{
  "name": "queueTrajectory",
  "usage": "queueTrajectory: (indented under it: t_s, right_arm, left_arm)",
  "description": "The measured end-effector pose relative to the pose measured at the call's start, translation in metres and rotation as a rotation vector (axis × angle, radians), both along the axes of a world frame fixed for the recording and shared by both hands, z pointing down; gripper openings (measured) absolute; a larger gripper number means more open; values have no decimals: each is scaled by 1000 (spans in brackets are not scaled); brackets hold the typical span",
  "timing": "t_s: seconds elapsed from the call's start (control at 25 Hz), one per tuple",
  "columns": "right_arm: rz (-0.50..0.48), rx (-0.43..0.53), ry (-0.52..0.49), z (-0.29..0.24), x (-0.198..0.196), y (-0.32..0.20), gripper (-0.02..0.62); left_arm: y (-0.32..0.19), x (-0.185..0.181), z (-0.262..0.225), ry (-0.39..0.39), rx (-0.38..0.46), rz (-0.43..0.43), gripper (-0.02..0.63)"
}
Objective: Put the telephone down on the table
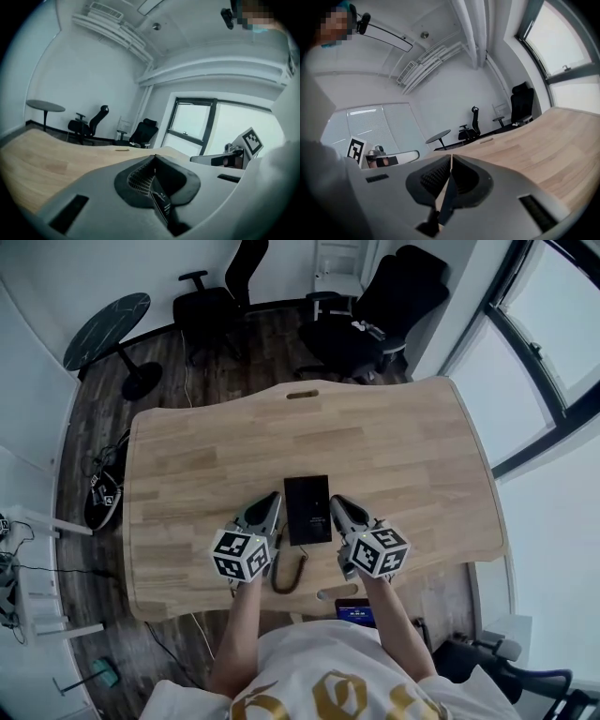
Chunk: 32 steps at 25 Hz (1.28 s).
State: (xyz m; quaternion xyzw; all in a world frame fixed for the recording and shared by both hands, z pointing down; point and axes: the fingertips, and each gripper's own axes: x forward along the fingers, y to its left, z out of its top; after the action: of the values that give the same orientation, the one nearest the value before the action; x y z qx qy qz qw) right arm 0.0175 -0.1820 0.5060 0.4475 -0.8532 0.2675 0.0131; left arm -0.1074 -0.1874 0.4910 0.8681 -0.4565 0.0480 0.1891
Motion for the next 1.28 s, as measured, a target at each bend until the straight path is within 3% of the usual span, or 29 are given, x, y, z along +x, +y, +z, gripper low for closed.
queueTrajectory:
  t_s: [0.12,0.36,0.56,1.28]
  right_arm:
    - [-8,41,31,-11,-2,14,18]
    - [13,78,68,-21,0,35,12]
    - [8,130,126,-32,-2,43,12]
    - [-14,172,121,-43,1,52,12]
  left_arm:
    - [9,0,-17,-69,81,-19,9]
    - [30,3,-34,-67,145,-25,9]
    - [40,-1,-39,-65,149,-33,9]
    - [45,8,-41,-45,129,-5,9]
